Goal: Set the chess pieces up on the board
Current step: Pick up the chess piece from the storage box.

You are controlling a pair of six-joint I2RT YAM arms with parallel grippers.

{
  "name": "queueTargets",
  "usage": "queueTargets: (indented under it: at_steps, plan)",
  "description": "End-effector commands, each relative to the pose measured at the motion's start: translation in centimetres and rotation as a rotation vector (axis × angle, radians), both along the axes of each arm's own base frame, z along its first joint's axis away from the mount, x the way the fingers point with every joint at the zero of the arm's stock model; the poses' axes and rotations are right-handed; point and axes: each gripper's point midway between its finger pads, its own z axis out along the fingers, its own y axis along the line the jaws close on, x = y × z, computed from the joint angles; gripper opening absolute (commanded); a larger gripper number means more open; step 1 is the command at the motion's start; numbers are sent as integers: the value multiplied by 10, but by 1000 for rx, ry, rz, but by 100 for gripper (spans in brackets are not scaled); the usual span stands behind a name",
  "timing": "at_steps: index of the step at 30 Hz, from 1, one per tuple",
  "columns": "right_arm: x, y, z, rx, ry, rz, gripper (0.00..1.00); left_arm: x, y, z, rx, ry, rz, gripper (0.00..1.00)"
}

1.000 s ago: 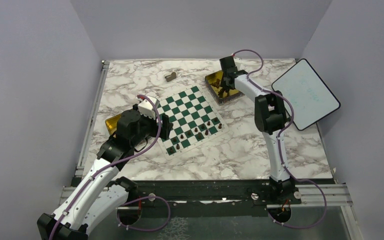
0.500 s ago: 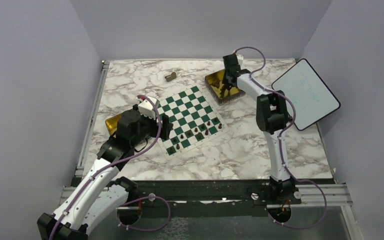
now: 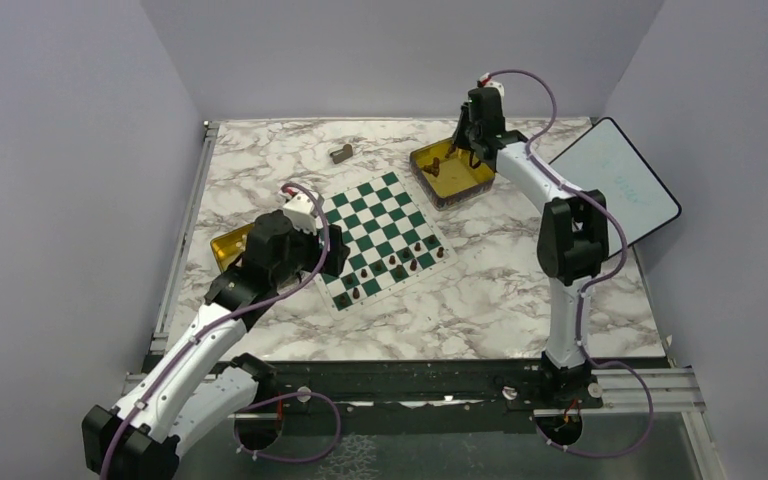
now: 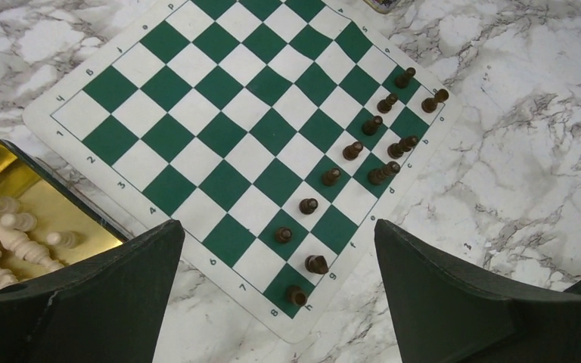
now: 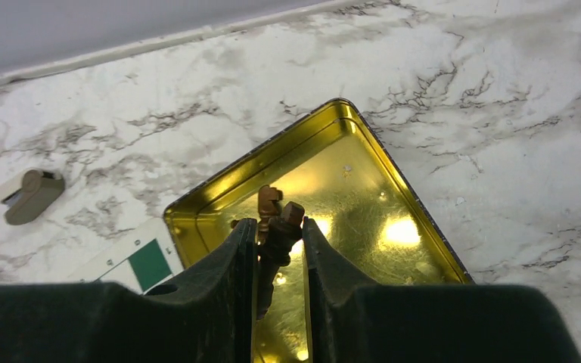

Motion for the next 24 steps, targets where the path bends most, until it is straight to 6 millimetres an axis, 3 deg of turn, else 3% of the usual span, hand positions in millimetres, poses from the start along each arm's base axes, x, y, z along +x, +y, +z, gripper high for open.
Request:
queueTargets:
  at_steps: [1,4,9,14,20,24]
  plan:
    - [-12,10,58,88,-94,56,1,12,-11,28,-97,-5,32,96]
    - [-35,15,65,202,-65,47,1,19,-25,46,-176,-8,17,93]
    - [-73,33,61,474,24,11,1,42,-47,86,-352,-52,26,84]
    - [-93,50,73,706,38,4,1,74,-65,110,-475,-67,57,76]
    - [-103,50,81,896,10,-76,1,111,-92,111,-513,-55,35,69]
    - [-109,49,77,1011,21,-144,1,122,-116,114,-530,-87,-27,64]
